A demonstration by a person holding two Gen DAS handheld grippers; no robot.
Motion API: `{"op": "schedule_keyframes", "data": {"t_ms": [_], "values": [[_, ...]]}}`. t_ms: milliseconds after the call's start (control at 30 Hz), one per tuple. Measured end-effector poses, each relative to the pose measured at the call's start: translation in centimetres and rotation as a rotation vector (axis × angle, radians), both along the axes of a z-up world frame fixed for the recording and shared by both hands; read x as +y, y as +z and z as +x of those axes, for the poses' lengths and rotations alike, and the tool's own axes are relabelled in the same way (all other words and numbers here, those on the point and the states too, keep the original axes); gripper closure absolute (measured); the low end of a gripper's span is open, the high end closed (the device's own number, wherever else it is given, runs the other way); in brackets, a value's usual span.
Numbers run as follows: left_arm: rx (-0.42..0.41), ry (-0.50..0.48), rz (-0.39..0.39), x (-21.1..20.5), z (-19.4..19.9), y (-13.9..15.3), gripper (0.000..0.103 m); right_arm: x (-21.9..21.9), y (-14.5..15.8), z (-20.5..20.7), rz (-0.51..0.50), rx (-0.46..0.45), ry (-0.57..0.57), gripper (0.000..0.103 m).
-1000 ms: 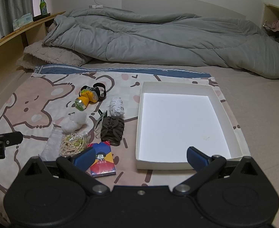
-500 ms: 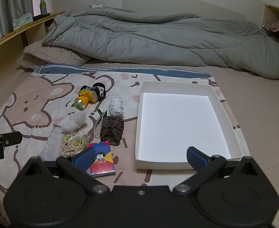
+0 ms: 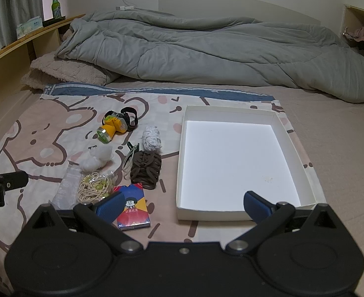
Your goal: Organize objects
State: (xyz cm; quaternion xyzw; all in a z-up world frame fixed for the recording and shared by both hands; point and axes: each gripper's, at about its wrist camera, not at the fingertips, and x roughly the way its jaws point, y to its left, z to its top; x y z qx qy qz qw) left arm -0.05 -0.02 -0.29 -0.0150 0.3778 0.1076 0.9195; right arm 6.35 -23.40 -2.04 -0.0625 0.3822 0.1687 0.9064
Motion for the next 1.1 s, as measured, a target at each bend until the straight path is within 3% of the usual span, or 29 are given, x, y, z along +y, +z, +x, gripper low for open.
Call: {"op": "schedule_keyframes", "data": {"t_ms": [800, 1100], "values": [[0.002, 0.009, -0.002, 0.0, 0.1, 0.0, 0.000, -0.1, -0.2, 0.0, 0.009, -0.002, -0.001, 0.000], [0.022, -0.002, 0.003, 0.1, 1.2, -1.4, 0.000, 0.7, -0.3, 0.7, 0.044, -0.024, 0.013, 0.000]]}}
